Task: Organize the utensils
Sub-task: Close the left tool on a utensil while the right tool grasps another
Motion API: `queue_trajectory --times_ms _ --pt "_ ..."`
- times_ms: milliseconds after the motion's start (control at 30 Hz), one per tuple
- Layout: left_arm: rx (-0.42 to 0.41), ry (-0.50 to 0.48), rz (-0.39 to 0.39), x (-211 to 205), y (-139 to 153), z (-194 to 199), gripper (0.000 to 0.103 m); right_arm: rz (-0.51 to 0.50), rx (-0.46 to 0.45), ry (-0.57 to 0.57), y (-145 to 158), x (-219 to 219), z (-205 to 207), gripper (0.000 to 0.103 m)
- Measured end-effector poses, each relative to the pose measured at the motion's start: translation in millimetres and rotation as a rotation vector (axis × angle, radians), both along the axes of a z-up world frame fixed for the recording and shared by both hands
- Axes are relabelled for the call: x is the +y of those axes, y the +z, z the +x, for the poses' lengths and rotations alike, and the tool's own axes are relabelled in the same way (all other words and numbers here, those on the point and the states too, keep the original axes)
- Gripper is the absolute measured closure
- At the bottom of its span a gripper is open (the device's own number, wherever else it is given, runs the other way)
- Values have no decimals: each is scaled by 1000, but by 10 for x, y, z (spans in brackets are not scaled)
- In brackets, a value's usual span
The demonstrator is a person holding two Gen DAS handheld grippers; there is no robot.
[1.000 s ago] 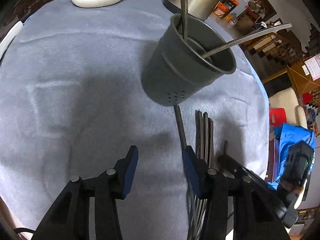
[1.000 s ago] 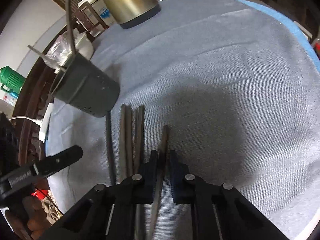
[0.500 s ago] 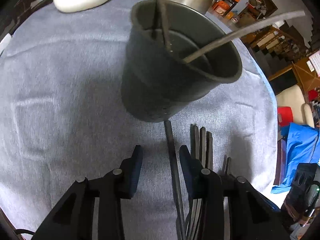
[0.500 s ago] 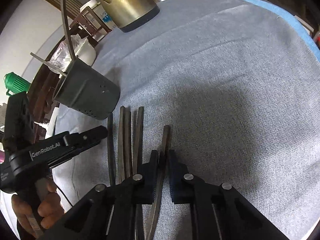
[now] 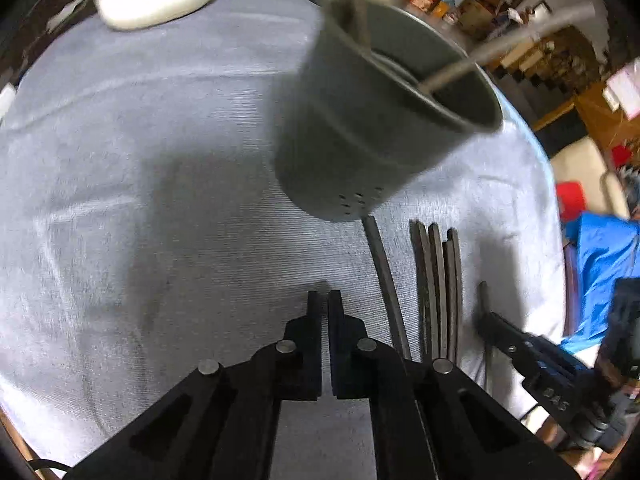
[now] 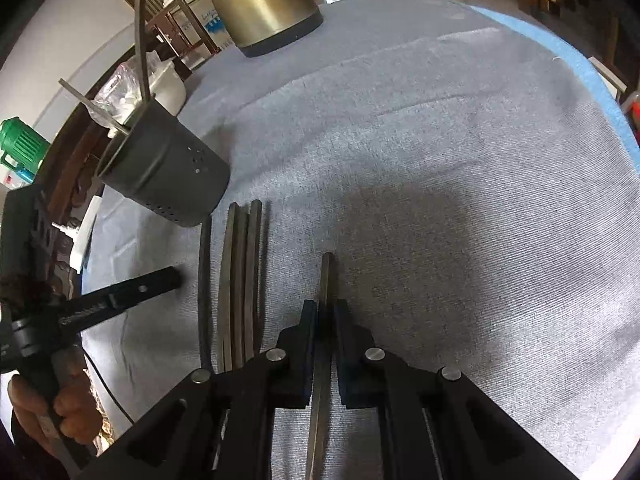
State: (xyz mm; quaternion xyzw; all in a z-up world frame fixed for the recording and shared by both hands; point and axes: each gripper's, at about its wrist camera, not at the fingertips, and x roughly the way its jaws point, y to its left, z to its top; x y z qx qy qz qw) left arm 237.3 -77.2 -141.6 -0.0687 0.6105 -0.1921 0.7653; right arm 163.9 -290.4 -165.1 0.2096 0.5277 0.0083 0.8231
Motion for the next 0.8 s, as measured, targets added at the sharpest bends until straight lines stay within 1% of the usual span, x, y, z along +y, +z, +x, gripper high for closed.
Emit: queue_trajectory --times_ms 67,167,233,267,300,433,533,567,600,633,700,800 --pt "6 21 -61 47 51 4 100 -7 0 -2 -8 13 9 93" --pt "4 19 -100 -35 127 14 98 -8 -1 -3 -13 19 17 93" --pt "21 14 -120 -125 120 40 89 4 -1 -5 -21 11 22 93" --pt "30 19 -117 -175 106 53 77 14 -2 -8 -27 0 20 93" --pt "32 32 -103 -220 86 68 72 22 -4 -9 -31 -8 20 93" --pt "55 49 -90 -411 6 98 72 23 -9 -1 -34 -21 16 93" --pt "18 35 -48 -482 49 32 72 20 -12 4 -36 -13 17 93" --pt "11 29 -30 -507 54 20 80 21 -13 5 -37 -12 20 93" --pt "8 19 -11 -548 43 15 93 23 -14 5 -38 -13 22 93" --pt "3 11 -2 -635 39 21 94 24 -15 6 -37 -14 16 93" --pt "-3 0 -9 -617 60 42 94 25 -17 6 -36 -17 8 93" --pt "-1 -42 -8 -584 69 -36 94 28 -18 5 -39 -20 -1 93"
